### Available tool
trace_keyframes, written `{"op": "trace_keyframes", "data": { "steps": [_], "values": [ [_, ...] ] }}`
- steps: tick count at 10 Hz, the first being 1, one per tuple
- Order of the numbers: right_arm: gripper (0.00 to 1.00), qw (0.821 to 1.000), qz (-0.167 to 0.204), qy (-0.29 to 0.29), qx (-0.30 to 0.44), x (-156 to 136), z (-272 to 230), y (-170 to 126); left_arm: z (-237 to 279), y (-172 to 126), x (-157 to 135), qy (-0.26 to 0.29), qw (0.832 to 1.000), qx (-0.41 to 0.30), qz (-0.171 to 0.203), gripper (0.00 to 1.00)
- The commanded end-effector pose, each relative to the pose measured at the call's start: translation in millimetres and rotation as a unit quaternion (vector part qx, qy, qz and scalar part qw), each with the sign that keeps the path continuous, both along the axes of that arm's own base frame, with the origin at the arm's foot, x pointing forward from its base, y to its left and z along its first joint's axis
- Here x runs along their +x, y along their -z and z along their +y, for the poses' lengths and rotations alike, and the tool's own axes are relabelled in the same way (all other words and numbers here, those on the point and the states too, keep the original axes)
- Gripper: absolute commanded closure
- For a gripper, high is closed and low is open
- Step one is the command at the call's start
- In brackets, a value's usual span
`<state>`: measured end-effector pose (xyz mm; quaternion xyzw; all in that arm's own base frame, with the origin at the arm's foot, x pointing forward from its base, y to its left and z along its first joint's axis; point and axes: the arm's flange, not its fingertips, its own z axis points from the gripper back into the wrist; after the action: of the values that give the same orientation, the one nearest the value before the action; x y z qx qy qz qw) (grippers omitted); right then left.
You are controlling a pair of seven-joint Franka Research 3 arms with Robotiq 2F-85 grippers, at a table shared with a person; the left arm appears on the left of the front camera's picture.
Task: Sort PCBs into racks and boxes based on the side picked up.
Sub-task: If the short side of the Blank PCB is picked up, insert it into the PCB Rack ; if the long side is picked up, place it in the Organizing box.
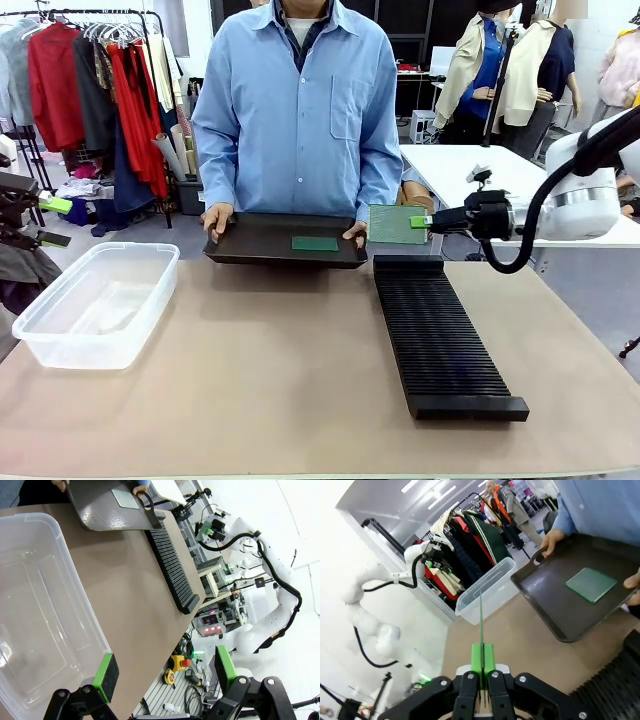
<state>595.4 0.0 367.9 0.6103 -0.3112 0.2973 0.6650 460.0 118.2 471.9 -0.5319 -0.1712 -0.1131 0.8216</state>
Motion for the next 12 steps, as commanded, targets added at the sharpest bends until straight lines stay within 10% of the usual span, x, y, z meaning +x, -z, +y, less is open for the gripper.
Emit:
{"op": "trace_keyframes", "data": {
  "steps": [1, 5, 12],
  "values": [
    [1.0, 0.996, -0.086, 0.007, -0.004, -23.1, -13.1, 0.3, -0.5, -0.8, -1.5, 0.0, 1.0, 0.003, -0.001, 0.0],
    [1.0, 0.985, -0.163, 0.029, -0.042, -22.6, -38.0, 26.0, -0.5, -0.8, -1.5, 0.0, 1.0, 0.003, -0.001, 0.0],
    [1.0, 0.988, -0.15, 0.033, -0.03, -5.0, -40.5, 96.1, -0.5, -0.8, -1.5, 0.0, 1.0, 0.003, -0.001, 0.0]
  ]
}}
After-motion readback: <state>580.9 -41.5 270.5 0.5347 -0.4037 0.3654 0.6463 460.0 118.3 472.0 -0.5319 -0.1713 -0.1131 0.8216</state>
